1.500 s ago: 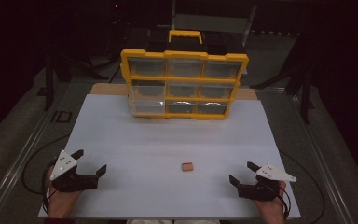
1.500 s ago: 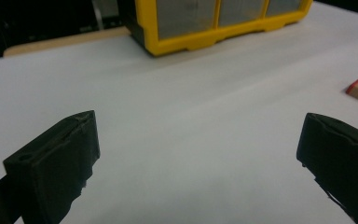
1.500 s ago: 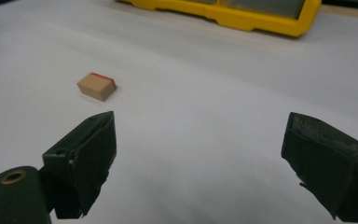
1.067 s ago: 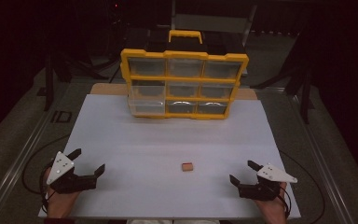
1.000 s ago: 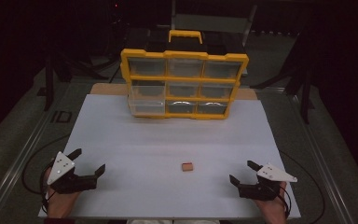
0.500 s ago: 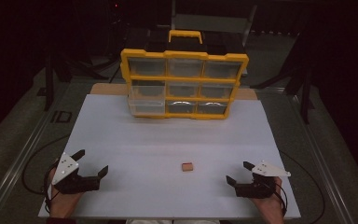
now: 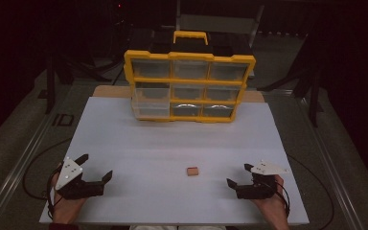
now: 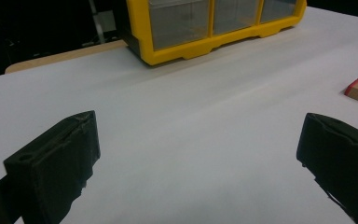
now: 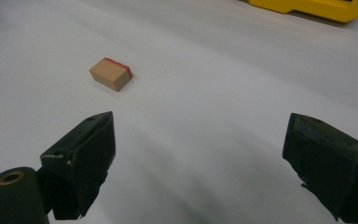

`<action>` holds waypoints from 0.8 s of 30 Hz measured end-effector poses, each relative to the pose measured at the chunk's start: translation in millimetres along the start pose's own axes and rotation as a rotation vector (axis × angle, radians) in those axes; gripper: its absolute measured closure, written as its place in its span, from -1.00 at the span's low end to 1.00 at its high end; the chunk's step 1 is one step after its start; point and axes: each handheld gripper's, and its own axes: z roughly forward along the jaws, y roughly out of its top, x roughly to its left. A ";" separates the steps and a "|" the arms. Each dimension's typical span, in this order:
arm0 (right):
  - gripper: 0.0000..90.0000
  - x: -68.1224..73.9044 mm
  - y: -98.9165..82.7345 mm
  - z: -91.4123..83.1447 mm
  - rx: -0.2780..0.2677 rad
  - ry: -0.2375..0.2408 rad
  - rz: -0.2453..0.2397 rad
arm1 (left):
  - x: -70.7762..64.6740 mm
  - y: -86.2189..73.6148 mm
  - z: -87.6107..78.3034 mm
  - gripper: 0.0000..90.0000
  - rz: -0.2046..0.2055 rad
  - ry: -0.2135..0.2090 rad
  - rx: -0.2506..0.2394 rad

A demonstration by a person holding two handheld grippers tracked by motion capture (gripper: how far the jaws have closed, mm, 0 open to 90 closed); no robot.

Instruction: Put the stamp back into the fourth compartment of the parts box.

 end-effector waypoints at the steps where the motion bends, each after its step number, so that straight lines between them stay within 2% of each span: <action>1: -0.79 0.7 1.4 0.9 0.006 -0.001 0.002 | -0.9 -0.1 0.7 -1.00 0.005 0.001 0.003; 7: -0.80 3.3 8.4 6.3 0.034 0.013 -0.008 | -1.6 -0.7 1.9 -1.00 0.004 0.000 0.002; 15: -0.81 9.3 23.1 17.3 0.083 0.032 -0.045 | -1.8 -1.5 3.1 -1.00 0.006 0.000 0.006; 24: -0.82 15.7 35.5 26.6 0.109 0.044 -0.079 | -1.2 -2.6 3.9 -1.00 0.000 0.003 0.003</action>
